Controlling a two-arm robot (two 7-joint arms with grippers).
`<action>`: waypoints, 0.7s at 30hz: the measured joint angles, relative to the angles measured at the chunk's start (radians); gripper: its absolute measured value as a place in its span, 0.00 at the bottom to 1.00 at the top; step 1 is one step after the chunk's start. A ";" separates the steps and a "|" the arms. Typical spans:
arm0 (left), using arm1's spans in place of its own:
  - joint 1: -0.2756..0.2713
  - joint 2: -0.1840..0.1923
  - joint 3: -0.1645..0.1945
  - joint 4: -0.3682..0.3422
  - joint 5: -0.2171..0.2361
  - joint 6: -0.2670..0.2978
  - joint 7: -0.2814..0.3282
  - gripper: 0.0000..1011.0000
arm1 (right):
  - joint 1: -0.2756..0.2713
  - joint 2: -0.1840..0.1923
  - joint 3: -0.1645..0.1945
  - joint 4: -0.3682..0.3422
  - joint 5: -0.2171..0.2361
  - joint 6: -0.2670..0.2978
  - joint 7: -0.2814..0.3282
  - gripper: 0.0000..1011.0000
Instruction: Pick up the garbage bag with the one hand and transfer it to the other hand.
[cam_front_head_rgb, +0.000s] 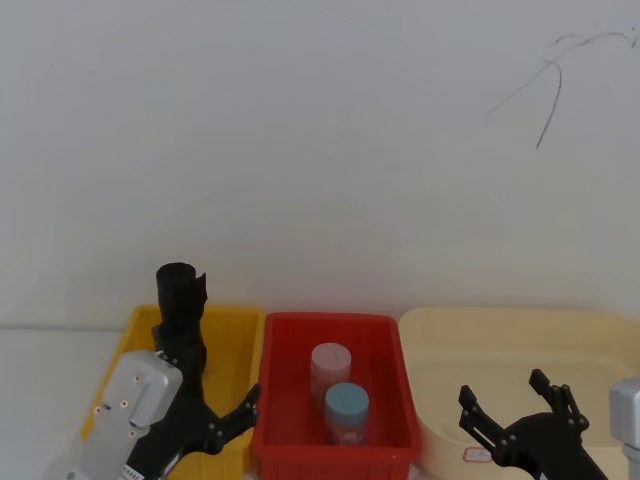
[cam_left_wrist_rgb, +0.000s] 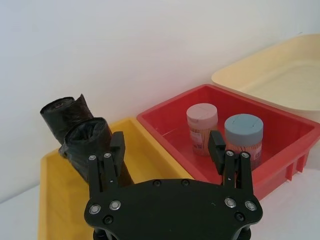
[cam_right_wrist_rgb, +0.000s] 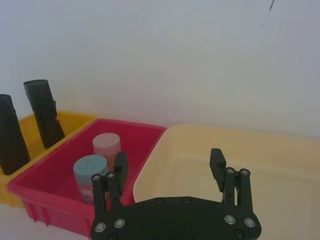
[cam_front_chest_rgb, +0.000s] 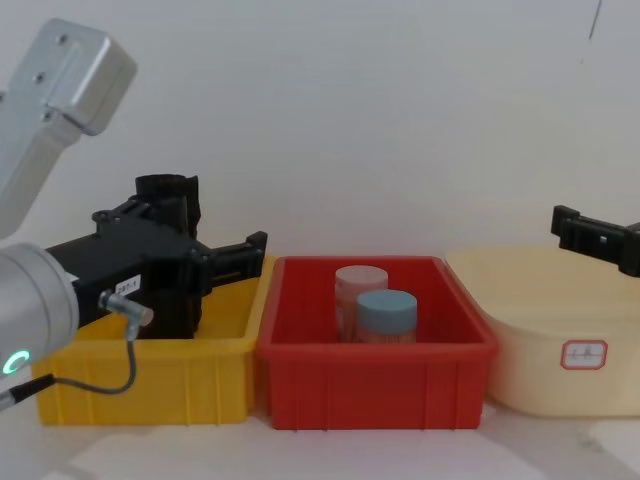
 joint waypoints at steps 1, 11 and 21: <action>0.007 0.003 -0.004 -0.005 -0.001 -0.003 -0.001 0.99 | 0.000 0.000 0.000 0.000 0.000 0.000 0.000 0.99; 0.042 0.015 -0.041 -0.024 -0.008 -0.019 0.007 0.99 | 0.000 0.000 0.000 0.000 0.000 0.000 0.000 0.99; 0.069 0.020 -0.084 -0.033 -0.024 -0.020 0.022 0.99 | 0.000 0.000 0.000 0.000 0.000 0.000 0.000 0.99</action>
